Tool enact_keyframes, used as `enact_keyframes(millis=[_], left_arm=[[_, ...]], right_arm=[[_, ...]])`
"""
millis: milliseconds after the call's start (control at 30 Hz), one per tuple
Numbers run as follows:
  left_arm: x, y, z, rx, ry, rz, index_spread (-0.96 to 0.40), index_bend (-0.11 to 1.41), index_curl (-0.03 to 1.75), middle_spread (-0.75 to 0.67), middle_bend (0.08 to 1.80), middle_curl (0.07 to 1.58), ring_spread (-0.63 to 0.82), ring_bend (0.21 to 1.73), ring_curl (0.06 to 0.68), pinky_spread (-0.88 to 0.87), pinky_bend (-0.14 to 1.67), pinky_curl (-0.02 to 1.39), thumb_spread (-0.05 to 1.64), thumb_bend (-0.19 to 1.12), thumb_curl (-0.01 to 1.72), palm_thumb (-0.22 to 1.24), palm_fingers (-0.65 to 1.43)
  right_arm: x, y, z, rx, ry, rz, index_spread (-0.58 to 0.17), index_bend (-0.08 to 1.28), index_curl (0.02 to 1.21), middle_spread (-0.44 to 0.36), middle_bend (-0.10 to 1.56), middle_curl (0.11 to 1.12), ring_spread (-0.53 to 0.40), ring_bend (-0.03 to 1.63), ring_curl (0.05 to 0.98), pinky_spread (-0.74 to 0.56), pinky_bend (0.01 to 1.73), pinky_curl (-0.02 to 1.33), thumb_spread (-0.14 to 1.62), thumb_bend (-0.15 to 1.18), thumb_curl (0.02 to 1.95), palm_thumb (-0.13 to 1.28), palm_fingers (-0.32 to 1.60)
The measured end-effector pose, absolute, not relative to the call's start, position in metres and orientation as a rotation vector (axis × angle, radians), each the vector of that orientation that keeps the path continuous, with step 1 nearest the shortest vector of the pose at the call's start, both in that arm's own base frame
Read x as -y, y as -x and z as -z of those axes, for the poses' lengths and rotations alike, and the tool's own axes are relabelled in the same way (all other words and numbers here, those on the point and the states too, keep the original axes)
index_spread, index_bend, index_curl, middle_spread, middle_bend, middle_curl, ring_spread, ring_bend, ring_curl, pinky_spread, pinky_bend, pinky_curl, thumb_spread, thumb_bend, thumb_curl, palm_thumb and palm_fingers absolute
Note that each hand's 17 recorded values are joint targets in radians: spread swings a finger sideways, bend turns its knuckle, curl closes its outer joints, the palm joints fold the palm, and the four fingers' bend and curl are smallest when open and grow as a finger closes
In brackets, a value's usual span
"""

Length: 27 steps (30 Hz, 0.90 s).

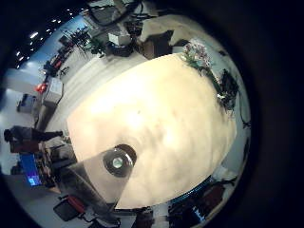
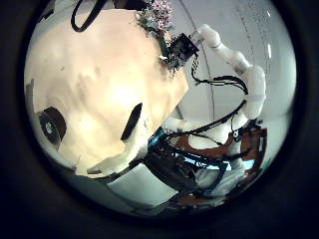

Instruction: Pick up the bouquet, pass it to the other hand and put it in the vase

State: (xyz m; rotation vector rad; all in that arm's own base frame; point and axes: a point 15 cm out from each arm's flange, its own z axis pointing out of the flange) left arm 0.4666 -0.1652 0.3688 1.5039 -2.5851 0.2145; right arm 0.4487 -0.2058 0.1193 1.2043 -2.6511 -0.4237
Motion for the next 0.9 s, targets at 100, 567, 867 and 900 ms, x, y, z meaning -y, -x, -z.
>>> enact_keyframes(millis=[100,567,867,900], left_arm=[[0.165,-0.466,-0.368,2.585,-1.504,-0.213,0.05,0.18,0.35,0.27,0.19,0.34,0.48,0.50,0.197,0.53,0.40,0.15,1.10,-0.02,0.33,0.39,0.14],[0.160,-0.463,-0.372,2.581,-1.510,-0.214,0.06,0.18,0.36,0.27,0.19,0.33,0.48,0.50,0.199,0.53,0.39,0.15,1.10,-0.02,0.33,0.39,0.14],[0.155,-0.463,-0.373,2.574,-1.518,-0.217,0.06,0.18,0.36,0.27,0.19,0.34,0.49,0.49,0.200,0.53,0.39,0.15,1.10,-0.02,0.33,0.40,0.14],[0.155,-0.463,-0.373,2.574,-1.518,-0.217,0.06,0.18,0.36,0.27,0.19,0.34,0.49,0.49,0.200,0.53,0.39,0.15,1.11,-0.02,0.33,0.40,0.14]], right_arm=[[0.210,-0.445,-0.120,2.621,-1.217,0.395,-0.175,0.25,0.44,-0.014,0.65,0.51,-0.142,1.03,0.291,0.16,0.56,0.06,1.07,-0.01,0.37,0.40,0.77],[0.217,-0.434,-0.125,2.489,-1.185,0.433,-0.363,0.49,0.62,-0.188,0.83,0.61,-0.234,1.10,0.390,-0.41,0.96,0.15,1.03,-0.01,0.43,0.65,1.36],[0.229,-0.447,-0.143,2.550,-1.204,0.358,-0.337,0.90,0.81,-0.170,1.13,0.74,-0.207,1.29,0.502,-0.34,1.30,0.33,1.01,0.08,0.53,0.98,1.29],[0.234,-0.452,-0.148,2.572,-1.212,0.330,-0.329,0.93,0.83,-0.170,1.15,0.75,-0.209,1.31,0.514,-0.32,1.34,0.35,1.02,0.10,0.54,1.02,1.26]])
